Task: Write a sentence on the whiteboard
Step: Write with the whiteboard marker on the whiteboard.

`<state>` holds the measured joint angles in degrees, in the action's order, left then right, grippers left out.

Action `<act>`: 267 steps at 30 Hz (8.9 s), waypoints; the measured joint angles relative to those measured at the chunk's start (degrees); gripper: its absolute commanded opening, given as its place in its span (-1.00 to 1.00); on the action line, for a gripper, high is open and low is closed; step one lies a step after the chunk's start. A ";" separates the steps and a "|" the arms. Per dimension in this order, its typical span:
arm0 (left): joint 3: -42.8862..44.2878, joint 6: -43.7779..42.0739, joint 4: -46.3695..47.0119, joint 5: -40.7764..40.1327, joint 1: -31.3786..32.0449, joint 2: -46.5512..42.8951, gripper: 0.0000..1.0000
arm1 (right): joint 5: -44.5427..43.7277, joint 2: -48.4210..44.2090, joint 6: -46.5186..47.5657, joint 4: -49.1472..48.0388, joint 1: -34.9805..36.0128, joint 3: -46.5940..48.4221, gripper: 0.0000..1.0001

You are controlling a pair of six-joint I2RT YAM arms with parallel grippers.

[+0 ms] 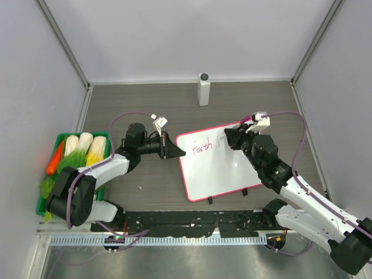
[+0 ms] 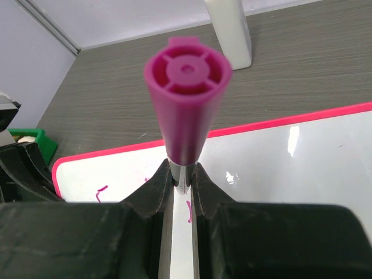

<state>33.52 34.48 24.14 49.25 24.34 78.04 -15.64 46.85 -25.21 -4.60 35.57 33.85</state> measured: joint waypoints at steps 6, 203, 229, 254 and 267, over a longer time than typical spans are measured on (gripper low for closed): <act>0.00 0.00 0.00 0.00 0.00 0.00 -1.00 | -0.50 -0.37 0.00 -0.02 0.00 -0.42 -0.98; -9.16 19.43 23.85 -7.96 1.88 7.52 -0.22 | 23.71 -8.50 -10.75 3.32 -13.92 -2.54 -0.97; -2.78 6.36 1.81 0.81 -5.31 -0.66 -1.00 | 25.31 -8.94 -4.35 2.97 -17.81 -4.09 -0.97; -2.67 0.37 -12.31 -5.11 -6.47 -6.75 -1.00 | 19.08 -2.49 -1.46 -2.03 -11.02 -4.09 -0.98; -2.67 -0.44 -12.22 -5.11 -6.62 -6.38 -1.00 | 0.31 1.11 4.35 -8.33 2.75 -4.22 -0.98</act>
<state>30.85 34.04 11.92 44.14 17.72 71.66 -15.33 47.97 -20.86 -12.93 38.33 29.63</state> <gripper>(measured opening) 0.223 0.174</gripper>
